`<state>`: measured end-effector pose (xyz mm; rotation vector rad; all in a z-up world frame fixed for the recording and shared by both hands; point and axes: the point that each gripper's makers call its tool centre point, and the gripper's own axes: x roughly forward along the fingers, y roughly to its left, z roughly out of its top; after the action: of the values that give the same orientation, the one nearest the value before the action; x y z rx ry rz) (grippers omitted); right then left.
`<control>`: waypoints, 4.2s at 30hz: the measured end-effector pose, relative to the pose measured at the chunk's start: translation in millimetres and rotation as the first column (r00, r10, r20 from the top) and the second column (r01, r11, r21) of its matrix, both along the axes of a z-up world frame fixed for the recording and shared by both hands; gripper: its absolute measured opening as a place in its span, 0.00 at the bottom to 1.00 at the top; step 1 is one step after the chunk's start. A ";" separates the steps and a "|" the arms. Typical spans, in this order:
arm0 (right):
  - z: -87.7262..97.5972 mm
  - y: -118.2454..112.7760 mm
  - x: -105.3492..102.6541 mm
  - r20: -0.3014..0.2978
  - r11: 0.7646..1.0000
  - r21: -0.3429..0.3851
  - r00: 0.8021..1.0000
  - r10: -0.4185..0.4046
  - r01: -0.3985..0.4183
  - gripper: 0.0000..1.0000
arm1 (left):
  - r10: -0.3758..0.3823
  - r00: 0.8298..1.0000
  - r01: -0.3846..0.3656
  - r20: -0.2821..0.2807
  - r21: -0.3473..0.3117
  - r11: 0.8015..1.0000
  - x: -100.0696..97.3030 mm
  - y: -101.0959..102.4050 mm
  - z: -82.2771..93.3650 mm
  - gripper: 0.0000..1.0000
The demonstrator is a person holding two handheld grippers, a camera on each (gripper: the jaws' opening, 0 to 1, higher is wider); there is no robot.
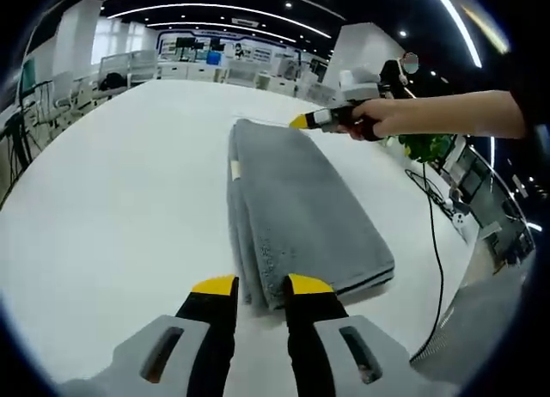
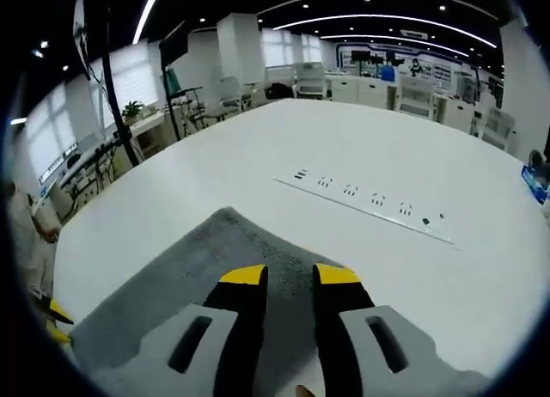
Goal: Fold the towel on the table until its edges align and the towel forms a compact rectangular stack.
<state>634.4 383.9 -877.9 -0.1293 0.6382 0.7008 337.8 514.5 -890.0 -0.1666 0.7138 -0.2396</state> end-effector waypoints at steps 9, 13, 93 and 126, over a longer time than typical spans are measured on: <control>-2.5 -30.6 -16.4 -0.042 0.998 0.028 0.998 -0.054 0.056 0.20 | -0.075 0.997 0.074 0.020 0.037 0.997 25.5 0.4 5.3 0.22; -2.4 -37.7 -24.3 -0.056 0.997 0.044 0.996 -0.064 0.067 0.20 | -0.113 0.993 0.112 0.032 0.033 0.993 39.6 1.6 7.2 0.22; -35.4 -96.1 -142.6 -0.097 0.999 0.001 0.995 -0.031 0.032 0.04 | -0.307 0.951 0.299 0.029 0.160 0.941 143.6 -74.4 -19.9 0.07; -34.7 -185.5 -162.4 -0.037 0.984 -0.118 0.990 -0.139 0.134 0.05 | -0.517 0.855 0.493 0.040 0.245 0.834 120.8 -167.1 -19.6 0.07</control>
<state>472.0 198.4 -912.5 -0.1751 0.7241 0.5362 458.6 347.4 -909.6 0.2621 0.6647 -0.6688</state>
